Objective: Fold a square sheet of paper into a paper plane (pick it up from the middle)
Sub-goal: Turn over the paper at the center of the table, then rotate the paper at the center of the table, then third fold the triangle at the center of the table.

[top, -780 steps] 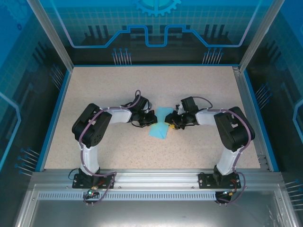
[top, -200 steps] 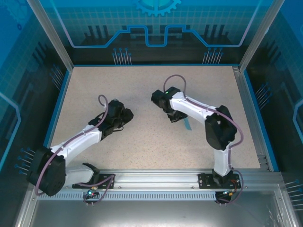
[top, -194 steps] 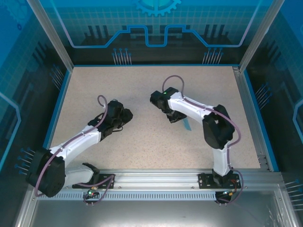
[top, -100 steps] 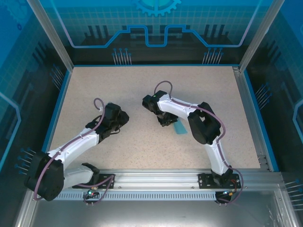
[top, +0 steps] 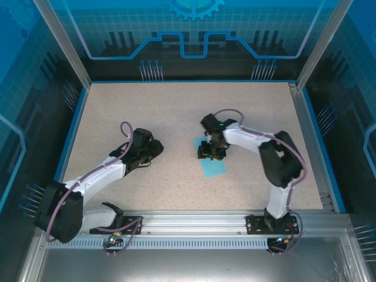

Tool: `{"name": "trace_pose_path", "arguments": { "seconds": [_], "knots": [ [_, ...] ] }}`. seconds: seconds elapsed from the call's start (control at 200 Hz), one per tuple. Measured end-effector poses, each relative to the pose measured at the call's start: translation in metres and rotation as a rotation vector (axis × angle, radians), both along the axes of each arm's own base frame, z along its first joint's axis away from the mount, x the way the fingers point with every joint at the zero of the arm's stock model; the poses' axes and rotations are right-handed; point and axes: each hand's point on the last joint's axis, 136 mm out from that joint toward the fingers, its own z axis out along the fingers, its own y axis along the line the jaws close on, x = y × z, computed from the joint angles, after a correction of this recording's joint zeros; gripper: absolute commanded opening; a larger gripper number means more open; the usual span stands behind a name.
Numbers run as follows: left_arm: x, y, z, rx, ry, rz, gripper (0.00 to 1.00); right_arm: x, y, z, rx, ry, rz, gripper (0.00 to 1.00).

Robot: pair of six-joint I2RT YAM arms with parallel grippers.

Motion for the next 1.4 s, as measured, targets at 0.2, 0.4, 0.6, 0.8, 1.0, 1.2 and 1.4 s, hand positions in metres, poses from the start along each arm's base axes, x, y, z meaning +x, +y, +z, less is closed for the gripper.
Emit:
{"name": "trace_pose_path", "arguments": {
  "seconds": [0.2, 0.4, 0.6, 0.8, 1.0, 1.2, 1.4],
  "knots": [
    [0.017, -0.037, -0.004, -0.086, 0.041, -0.130, 0.43, 0.009, -0.003, 0.025, 0.221, -0.101, -0.038, 0.38],
    [0.037, -0.093, 0.003, -0.141, 0.054, -0.304, 0.41, -0.018, -0.012, -0.002, 0.241, -0.037, -0.039, 0.24],
    [0.043, -0.132, 0.001, -0.172, 0.077, -0.403, 0.41, -0.037, -0.016, -0.025, 0.243, 0.023, -0.064, 0.23],
    [0.046, -0.141, -0.009, -0.187, 0.118, -0.424, 0.40, -0.033, -0.007, -0.032, 0.279, 0.035, -0.134, 0.23],
    [0.050, -0.148, -0.014, -0.200, 0.148, -0.442, 0.38, -0.030, 0.011, -0.028, 0.304, 0.015, -0.162, 0.32],
    [0.064, -0.161, -0.019, -0.199, 0.158, -0.471, 0.37, -0.024, -0.007, -0.003, 0.237, -0.084, -0.195, 0.45],
    [0.082, -0.172, -0.025, -0.191, 0.155, -0.491, 0.34, -0.006, -0.047, 0.028, 0.195, -0.219, -0.276, 0.68]
  ]
}}
